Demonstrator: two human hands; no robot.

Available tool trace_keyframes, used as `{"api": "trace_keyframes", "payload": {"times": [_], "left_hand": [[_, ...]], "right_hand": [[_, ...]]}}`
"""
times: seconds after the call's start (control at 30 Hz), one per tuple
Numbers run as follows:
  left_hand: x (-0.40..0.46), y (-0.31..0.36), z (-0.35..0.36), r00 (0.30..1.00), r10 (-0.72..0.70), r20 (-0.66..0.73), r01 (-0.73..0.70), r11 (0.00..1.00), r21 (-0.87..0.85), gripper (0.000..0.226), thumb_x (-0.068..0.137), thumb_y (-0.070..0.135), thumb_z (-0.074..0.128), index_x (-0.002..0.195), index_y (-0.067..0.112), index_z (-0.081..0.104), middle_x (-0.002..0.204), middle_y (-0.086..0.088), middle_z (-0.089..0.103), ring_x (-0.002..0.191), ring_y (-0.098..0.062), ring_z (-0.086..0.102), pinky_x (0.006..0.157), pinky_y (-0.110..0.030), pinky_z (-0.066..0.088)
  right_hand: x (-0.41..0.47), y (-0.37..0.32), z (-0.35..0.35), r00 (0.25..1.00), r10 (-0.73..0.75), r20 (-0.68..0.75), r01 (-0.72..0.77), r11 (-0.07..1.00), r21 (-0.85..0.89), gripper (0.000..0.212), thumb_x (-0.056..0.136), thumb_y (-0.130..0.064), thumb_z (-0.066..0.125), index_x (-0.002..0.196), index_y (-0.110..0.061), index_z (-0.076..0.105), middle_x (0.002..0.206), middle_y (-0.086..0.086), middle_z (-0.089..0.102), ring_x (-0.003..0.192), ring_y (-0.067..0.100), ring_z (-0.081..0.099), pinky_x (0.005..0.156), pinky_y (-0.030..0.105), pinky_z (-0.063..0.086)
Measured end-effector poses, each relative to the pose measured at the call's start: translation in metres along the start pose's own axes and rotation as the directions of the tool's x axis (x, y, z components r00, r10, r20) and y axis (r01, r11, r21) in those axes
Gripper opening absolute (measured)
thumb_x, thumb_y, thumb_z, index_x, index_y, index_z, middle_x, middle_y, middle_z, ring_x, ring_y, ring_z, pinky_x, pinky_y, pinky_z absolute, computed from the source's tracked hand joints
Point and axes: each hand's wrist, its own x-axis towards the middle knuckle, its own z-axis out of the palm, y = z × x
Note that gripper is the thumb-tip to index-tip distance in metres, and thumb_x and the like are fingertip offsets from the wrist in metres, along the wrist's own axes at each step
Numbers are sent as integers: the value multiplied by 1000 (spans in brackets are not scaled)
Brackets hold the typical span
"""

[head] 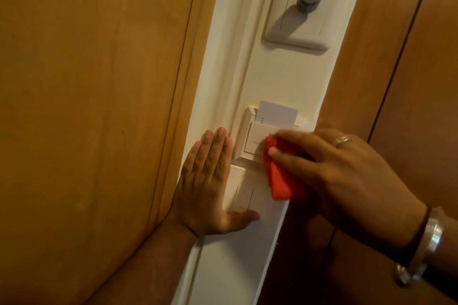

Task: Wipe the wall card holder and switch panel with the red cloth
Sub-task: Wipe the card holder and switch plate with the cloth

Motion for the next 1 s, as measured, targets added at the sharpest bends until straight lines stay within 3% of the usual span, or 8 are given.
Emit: {"api": "trace_keyframes", "payload": {"times": [0.07, 0.2, 0.33, 0.5, 0.63, 0.8, 0.87, 1.0], "left_hand": [[0, -1, 0, 1000, 1, 3, -1, 1000, 1, 128, 70, 93, 39, 154, -1, 17, 165, -20, 16, 155, -35, 13, 126, -47, 10], [-2, 0, 1, 1000, -3, 0, 3, 1000, 0, 127, 71, 92, 41, 154, -1, 17, 165, -20, 16, 154, -35, 13, 126, -47, 10], [0, -1, -1, 1000, -1, 14, 1, 1000, 5, 128, 71, 93, 38, 154, -2, 18, 165, -21, 15, 154, -36, 12, 126, -47, 9], [-1, 0, 1, 1000, -2, -1, 2, 1000, -6, 129, 69, 93, 41, 155, 1, 14, 166, -18, 14, 155, -35, 12, 126, -46, 10], [-1, -2, 1, 1000, 4, -7, -4, 1000, -1, 129, 69, 94, 41, 155, 0, 15, 165, -19, 15, 155, -35, 12, 126, -46, 10], [-2, 0, 2, 1000, -8, -10, 8, 1000, -14, 126, 71, 92, 41, 155, 1, 15, 165, -20, 17, 154, -35, 13, 125, -47, 11], [-1, -1, 3, 1000, -7, -13, 7, 1000, -8, 127, 70, 93, 39, 156, 2, 14, 166, -19, 16, 154, -36, 13, 126, -47, 11], [-2, 0, 2, 1000, 0, -8, 0, 1000, 7, 128, 69, 93, 42, 156, 2, 14, 165, -20, 15, 154, -36, 12, 125, -47, 11]], "right_hand": [[0, -1, 1, 999, 49, -25, -48, 999, 9, 84, 52, -28, 84, 128, -18, 53, 126, 19, 56, 99, 40, 59, 74, 50, 54], [-10, -14, 12, 999, -51, 16, 52, 998, -44, 87, 44, -29, 88, 125, -16, 56, 122, 18, 60, 93, 37, 61, 69, 50, 56], [6, -3, -2, 996, 75, -41, -75, 997, -11, 88, 50, -27, 86, 130, -16, 50, 125, 16, 58, 97, 38, 59, 71, 48, 53], [-11, -12, 4, 1000, 19, 4, -18, 999, -47, 87, 46, -28, 86, 126, -14, 54, 122, 16, 61, 93, 37, 61, 67, 47, 55], [5, -1, -7, 989, 140, -43, -141, 990, -23, 85, 54, -29, 83, 131, -15, 49, 127, 16, 58, 98, 40, 58, 73, 49, 51], [-9, -13, 0, 998, -52, 34, 55, 995, -88, 79, 49, -27, 84, 122, -15, 58, 122, 13, 62, 89, 35, 62, 63, 45, 54], [-6, -6, -6, 1000, -19, -5, 18, 997, -78, 71, 54, -25, 78, 121, -15, 59, 120, 13, 64, 87, 36, 62, 62, 44, 52], [3, -11, -3, 1000, -12, -15, 10, 996, -90, 83, 47, -27, 86, 124, -14, 57, 122, 16, 62, 92, 40, 61, 66, 47, 52]]}}
